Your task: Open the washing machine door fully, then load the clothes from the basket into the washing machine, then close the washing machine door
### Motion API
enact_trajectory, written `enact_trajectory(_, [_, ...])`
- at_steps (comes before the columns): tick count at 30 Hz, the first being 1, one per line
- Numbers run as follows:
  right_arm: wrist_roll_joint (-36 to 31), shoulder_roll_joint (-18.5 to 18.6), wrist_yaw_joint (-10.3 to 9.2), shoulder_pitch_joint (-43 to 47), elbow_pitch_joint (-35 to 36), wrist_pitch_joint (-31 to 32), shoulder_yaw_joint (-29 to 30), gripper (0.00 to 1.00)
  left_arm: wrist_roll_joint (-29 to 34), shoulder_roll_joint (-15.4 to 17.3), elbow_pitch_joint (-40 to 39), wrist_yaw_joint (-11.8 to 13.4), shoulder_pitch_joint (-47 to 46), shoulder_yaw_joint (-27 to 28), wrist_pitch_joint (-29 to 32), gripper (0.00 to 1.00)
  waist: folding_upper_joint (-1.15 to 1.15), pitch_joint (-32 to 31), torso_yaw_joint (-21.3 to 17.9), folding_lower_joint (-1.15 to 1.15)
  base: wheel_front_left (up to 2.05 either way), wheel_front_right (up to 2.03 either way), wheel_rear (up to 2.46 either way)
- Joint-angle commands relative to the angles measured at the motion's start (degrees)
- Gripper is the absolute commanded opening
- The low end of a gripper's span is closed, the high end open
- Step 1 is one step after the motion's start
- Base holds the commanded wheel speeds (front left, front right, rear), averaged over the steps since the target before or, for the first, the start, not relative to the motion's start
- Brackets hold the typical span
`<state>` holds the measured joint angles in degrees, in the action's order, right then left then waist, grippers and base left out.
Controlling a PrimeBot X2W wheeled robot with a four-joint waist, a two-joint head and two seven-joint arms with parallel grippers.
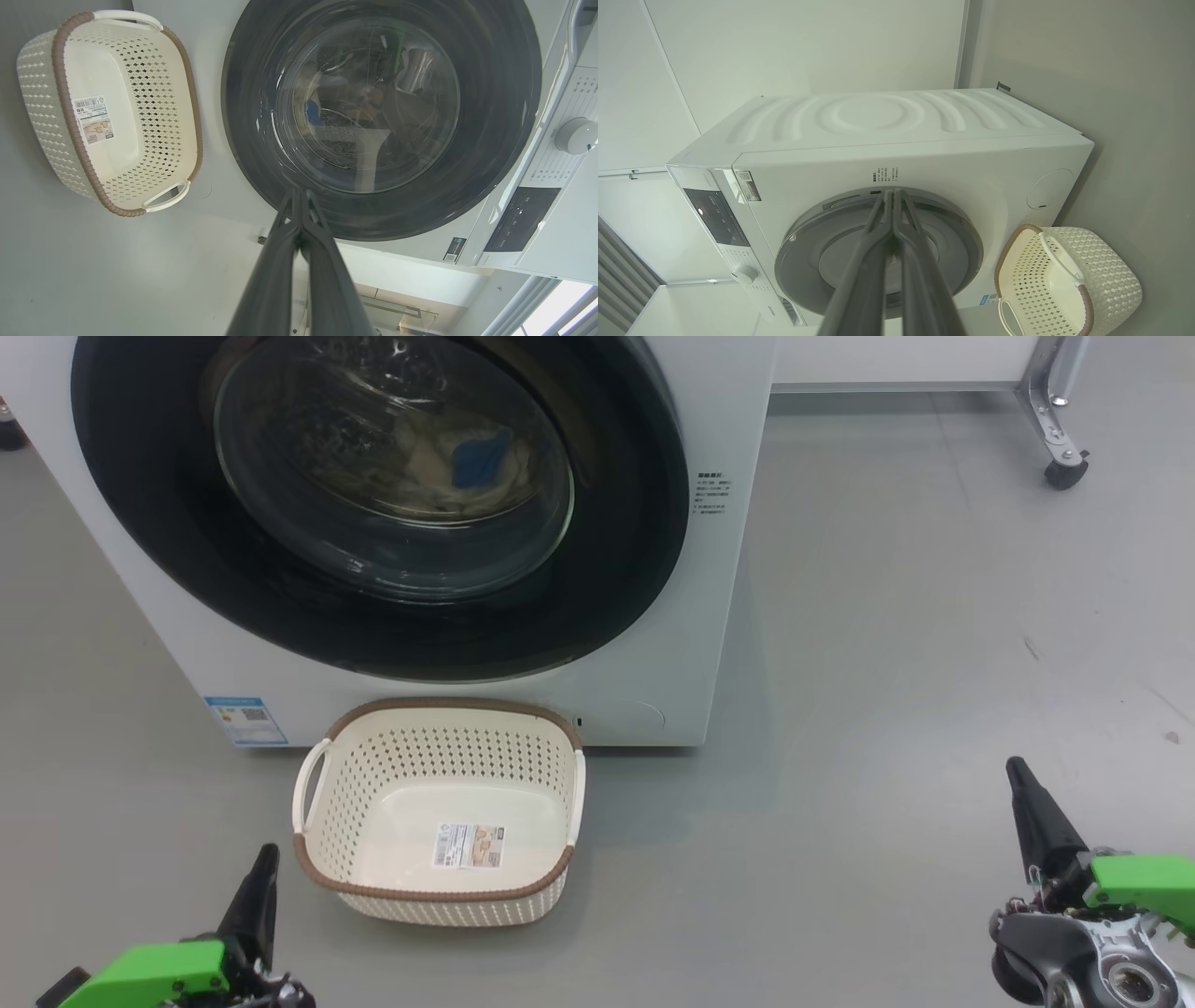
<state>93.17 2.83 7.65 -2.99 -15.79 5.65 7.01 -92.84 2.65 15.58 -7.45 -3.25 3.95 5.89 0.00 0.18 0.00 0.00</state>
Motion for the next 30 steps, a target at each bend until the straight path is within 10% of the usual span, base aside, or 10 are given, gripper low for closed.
enact_trajectory(1, [-0.7,0.4,-0.16,-3.2,1.8,0.5,-0.9,0.00,0.4,0.5,-1.6,0.0,-2.9,2.3,0.3,0.00,0.00,0.0,0.0,0.00,0.00,0.00,0.00])
enact_trajectory(30, [-0.8,0.3,-0.16,-3.2,1.8,0.6,-0.8,0.00,0.5,0.4,-1.5,0.0,-2.9,2.4,0.5,0.00,0.00,0.0,0.0,0.00,0.00,0.00,0.00])
